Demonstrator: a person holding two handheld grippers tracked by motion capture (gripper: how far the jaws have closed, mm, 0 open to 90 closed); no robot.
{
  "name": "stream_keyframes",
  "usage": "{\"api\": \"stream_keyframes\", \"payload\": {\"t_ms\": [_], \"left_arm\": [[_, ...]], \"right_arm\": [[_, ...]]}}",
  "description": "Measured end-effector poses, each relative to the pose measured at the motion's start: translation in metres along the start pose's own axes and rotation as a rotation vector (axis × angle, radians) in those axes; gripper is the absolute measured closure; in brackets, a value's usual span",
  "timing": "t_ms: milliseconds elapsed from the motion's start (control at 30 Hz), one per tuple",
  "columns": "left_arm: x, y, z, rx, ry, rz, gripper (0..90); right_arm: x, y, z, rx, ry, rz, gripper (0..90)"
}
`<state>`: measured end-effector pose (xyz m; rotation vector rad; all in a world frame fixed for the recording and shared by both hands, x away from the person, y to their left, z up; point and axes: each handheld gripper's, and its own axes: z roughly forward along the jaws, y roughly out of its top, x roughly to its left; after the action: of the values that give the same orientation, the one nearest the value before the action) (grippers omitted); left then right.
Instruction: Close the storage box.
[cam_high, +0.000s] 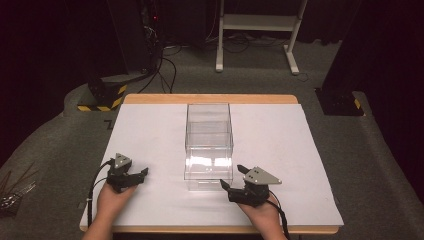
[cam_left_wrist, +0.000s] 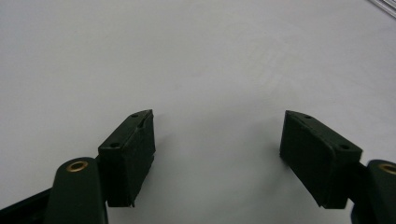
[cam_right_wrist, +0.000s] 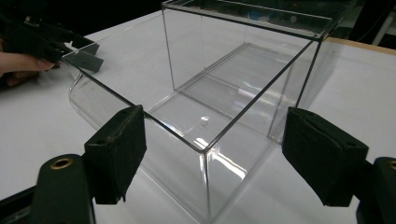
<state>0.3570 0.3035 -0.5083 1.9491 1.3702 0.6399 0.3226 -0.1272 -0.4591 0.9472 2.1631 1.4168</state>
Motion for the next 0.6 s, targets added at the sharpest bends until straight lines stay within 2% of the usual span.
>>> {"api": "stream_keyframes", "payload": {"t_ms": [167,267,600], "left_arm": [[0.000,0.000,-0.001,0.002,0.004,0.006,26.7],[-0.001,0.000,0.000,-0.001,0.006,0.003,26.7],[0.000,0.000,0.000,0.000,0.003,0.004,26.7]], "right_arm": [[-0.005,0.001,0.005,-0.001,-0.004,0.016,22.6],[-0.004,-0.001,0.004,0.004,-0.009,0.000,23.9],[0.000,-0.009,0.003,0.030,-0.017,-0.007,27.8]]}}
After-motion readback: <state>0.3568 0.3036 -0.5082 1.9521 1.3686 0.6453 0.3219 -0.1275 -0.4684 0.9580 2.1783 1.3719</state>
